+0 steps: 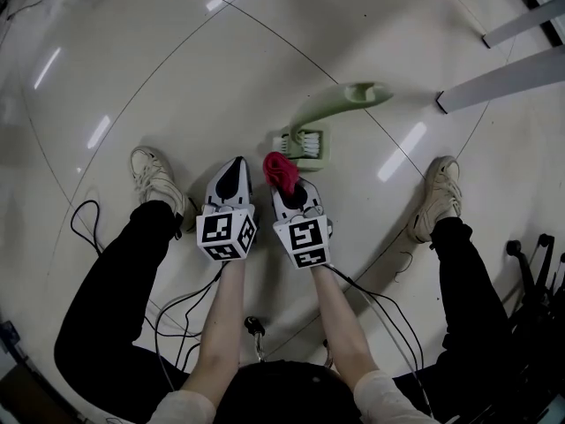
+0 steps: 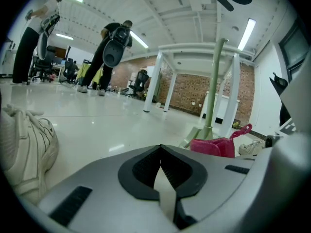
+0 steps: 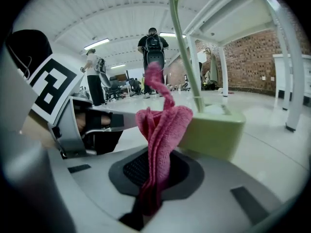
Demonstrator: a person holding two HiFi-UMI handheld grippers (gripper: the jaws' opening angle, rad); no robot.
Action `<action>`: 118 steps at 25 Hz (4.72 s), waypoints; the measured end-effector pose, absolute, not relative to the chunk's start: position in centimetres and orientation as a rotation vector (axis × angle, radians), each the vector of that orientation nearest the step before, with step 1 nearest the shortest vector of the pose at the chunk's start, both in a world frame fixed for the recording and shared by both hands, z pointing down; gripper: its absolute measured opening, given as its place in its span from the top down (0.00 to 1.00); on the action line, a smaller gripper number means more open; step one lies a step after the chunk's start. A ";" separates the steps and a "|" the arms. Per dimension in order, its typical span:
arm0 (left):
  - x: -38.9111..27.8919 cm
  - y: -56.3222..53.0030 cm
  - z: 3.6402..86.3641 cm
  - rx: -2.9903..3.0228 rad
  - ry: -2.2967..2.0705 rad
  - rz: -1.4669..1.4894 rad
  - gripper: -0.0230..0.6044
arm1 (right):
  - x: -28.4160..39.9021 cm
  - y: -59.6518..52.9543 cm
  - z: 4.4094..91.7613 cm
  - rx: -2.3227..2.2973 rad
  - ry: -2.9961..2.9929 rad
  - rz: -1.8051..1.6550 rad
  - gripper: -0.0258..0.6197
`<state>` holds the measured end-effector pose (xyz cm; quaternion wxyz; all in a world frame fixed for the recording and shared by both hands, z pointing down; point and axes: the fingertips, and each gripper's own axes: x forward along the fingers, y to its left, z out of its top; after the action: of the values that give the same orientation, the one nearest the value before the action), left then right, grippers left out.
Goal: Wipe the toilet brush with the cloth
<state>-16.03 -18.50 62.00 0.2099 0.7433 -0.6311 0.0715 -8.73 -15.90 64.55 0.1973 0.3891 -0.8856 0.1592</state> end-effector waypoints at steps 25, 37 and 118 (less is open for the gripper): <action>-4.7 -18.2 58.9 2.537 -1.207 0.173 0.95 | 3.9 -16.6 64.5 1.490 -2.311 0.640 0.91; -2.4 -18.5 59.9 2.674 -1.053 0.340 0.77 | 2.9 -17.2 64.3 1.428 -2.347 0.621 0.91; -6.3 -19.2 56.2 2.592 -1.071 0.108 0.57 | 6.4 -23.0 58.6 1.530 -2.279 0.220 0.91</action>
<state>-6.26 -19.19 56.17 0.1668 0.9106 -0.3763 0.0379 6.41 -23.03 58.64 0.1924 0.5452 -0.8121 0.0786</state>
